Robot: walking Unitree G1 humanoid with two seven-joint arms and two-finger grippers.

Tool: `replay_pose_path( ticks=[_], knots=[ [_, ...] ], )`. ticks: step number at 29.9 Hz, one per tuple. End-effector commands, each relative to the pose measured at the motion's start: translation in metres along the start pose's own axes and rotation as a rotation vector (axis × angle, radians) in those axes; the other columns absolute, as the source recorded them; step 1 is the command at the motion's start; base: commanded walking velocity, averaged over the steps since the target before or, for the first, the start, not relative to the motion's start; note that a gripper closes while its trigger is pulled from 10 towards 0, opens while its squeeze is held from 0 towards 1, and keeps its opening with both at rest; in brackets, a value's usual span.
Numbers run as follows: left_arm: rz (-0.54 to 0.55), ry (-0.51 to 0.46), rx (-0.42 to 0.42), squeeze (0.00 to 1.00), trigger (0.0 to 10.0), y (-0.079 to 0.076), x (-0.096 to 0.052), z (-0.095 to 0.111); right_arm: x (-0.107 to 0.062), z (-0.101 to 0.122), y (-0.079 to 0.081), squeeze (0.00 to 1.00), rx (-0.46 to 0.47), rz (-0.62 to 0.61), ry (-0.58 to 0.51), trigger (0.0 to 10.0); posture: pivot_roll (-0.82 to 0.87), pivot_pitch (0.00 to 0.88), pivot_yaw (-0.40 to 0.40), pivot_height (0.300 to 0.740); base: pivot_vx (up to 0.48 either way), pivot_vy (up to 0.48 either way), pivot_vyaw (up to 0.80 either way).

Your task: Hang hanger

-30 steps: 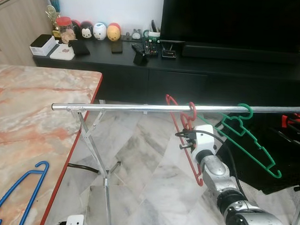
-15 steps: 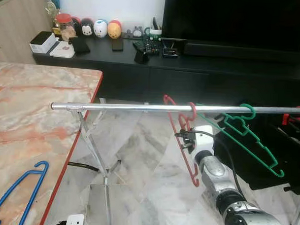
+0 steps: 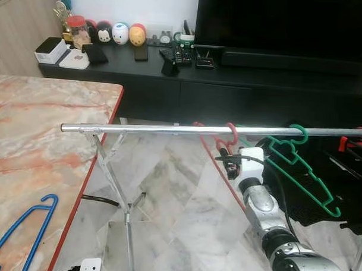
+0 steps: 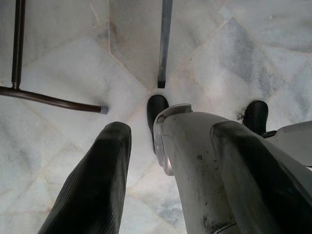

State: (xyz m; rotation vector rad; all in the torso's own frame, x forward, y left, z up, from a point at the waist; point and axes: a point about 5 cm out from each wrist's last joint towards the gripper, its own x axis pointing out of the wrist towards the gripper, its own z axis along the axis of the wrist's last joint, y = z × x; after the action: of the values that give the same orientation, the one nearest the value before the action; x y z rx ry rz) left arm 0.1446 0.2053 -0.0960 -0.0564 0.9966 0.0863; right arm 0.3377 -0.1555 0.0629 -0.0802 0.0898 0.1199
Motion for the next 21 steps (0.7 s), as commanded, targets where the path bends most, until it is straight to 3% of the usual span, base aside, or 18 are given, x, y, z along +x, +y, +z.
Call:
replay_pose_path(
  ticks=[1,10,11,12,13,14,21],
  knots=[
    [-0.013,0.058,0.021,0.0,10.0,-0.002,-0.003,-0.015,-0.002,0.001,-0.002,0.99,0.0,-0.018,-0.03,10.0,0.01,0.075,-0.025,0.74,0.0,0.0,0.0],
    [-0.014,0.059,0.022,0.0,10.0,-0.003,-0.003,-0.016,-0.009,0.001,-0.003,0.96,-0.007,-0.01,-0.094,10.0,0.01,0.079,-0.026,0.74,0.0,0.0,0.0],
    [-0.014,0.06,0.022,0.0,10.0,-0.003,-0.003,-0.016,-0.011,0.001,-0.004,0.91,-0.005,-0.014,-0.111,10.0,0.01,0.079,-0.029,0.74,0.0,0.0,0.0],
    [-0.014,0.06,0.022,0.0,10.0,-0.003,-0.003,-0.016,-0.012,0.001,-0.005,0.68,-0.002,-0.015,-0.118,10.0,0.01,0.079,-0.029,0.74,0.0,0.0,0.0],
    [-0.015,0.06,0.022,0.0,10.0,-0.003,-0.003,-0.016,-0.014,0.0,-0.005,0.4,0.0,-0.015,-0.124,10.0,0.0,0.078,-0.032,0.74,0.0,0.0,0.0],
    [-0.016,0.06,0.021,0.0,10.0,-0.004,-0.003,-0.016,-0.016,-0.001,-0.005,0.0,-0.001,-0.012,-0.134,10.0,0.01,0.076,-0.036,0.74,0.0,0.0,0.0],
    [-0.017,0.058,0.017,0.0,10.0,-0.004,-0.003,-0.016,-0.029,-0.003,-0.004,0.0,-0.024,-0.011,-0.192,10.0,0.01,0.075,-0.04,0.74,0.0,0.0,0.0]
  ],
)
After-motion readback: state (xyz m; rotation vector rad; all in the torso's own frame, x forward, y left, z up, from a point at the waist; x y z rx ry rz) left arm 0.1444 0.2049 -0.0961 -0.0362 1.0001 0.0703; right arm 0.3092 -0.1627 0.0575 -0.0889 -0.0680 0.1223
